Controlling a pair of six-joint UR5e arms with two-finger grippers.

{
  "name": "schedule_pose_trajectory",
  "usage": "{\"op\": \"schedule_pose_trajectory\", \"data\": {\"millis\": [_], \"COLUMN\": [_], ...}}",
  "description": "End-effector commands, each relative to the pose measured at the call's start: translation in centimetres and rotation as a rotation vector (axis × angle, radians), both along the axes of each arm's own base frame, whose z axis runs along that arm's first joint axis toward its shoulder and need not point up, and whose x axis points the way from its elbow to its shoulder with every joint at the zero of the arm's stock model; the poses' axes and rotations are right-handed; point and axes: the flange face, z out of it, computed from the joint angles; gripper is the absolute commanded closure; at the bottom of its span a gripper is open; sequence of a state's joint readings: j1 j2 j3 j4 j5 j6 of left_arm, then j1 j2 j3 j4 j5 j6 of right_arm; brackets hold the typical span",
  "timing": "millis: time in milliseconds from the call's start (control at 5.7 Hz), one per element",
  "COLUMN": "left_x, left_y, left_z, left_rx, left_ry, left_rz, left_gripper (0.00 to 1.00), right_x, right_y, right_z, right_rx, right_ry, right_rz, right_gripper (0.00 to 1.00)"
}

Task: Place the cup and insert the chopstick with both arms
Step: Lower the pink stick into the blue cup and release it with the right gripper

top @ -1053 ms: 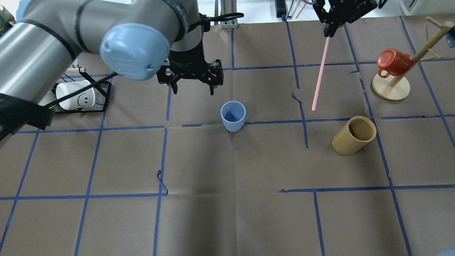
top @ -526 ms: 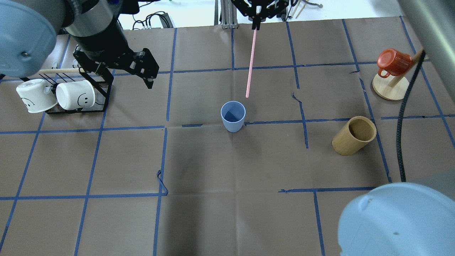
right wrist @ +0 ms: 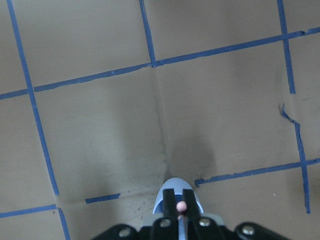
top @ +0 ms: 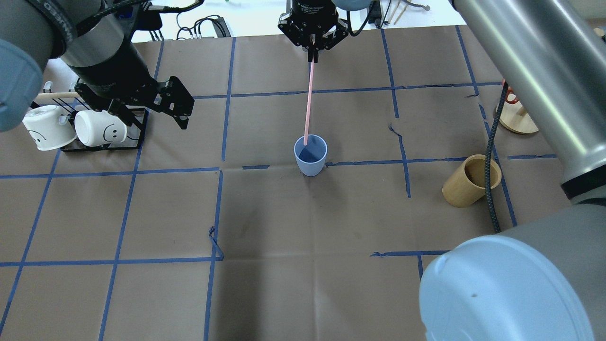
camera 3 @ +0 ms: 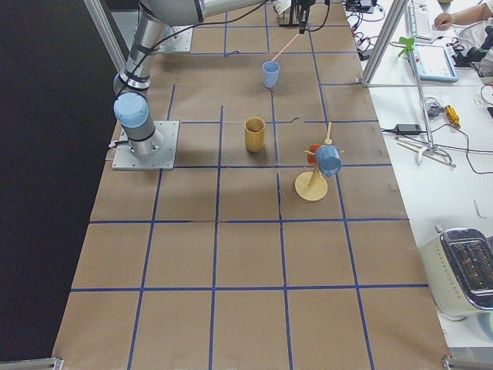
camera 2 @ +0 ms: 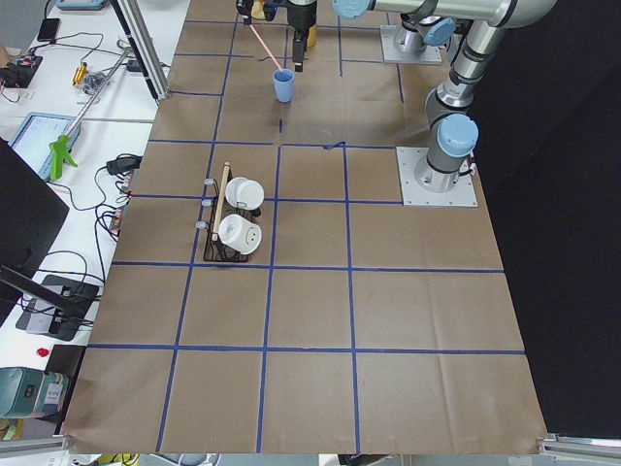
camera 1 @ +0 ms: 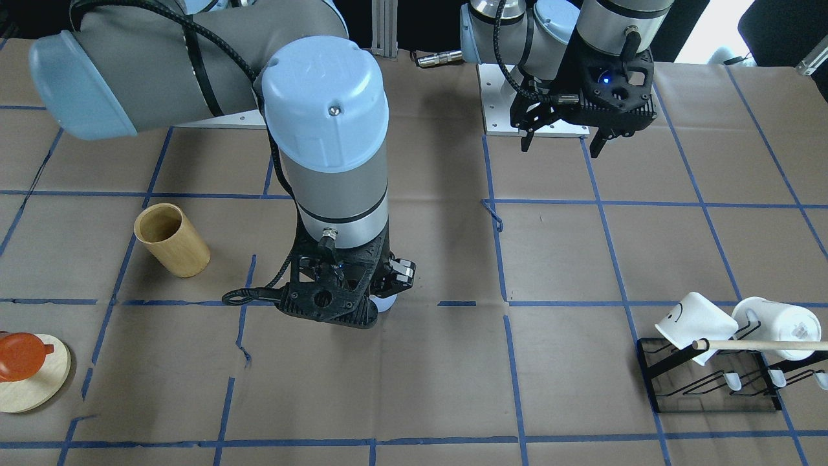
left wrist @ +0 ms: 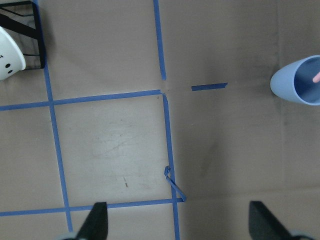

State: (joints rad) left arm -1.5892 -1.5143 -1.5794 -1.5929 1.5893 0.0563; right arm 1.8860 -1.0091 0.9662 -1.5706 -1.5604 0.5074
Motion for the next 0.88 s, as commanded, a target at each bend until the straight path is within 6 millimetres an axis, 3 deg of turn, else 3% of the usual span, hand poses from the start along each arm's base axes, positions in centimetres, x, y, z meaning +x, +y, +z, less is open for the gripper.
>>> {"op": "schedule_pose_trajectory", "data": {"millis": [0,175,351,526,702], "left_x": [-0.1,-0.1,-0.1,-0.2,-0.1], "left_y": [0.7,1.0,0.9,1.0,0.9], "left_z": [0.8,0.8,0.8,0.8,0.8], "left_rx": [-0.020,-0.021,-0.022,-0.022,-0.022], "left_ry": [0.006,0.006,0.006,0.008,0.005], "left_rz": [0.099,0.113,0.113,0.111,0.111], "left_gripper": [0.01,0.01,0.01,0.01,0.01], "right_x": [-0.2,-0.2,-0.1,-0.8,-3.0], "right_y": [0.6,0.3,0.2,0.4,1.5], "right_z": [-4.9,-5.9,-5.3,-3.5,-0.1], "right_rx": [0.039,0.001,-0.014,-0.033,-0.041], "right_ry": [0.022,0.008,-0.001,-0.017,-0.016], "right_rz": [0.000,0.005,0.008,0.002,-0.004], "right_gripper": [0.91,0.73,0.01,0.00,0.00]}}
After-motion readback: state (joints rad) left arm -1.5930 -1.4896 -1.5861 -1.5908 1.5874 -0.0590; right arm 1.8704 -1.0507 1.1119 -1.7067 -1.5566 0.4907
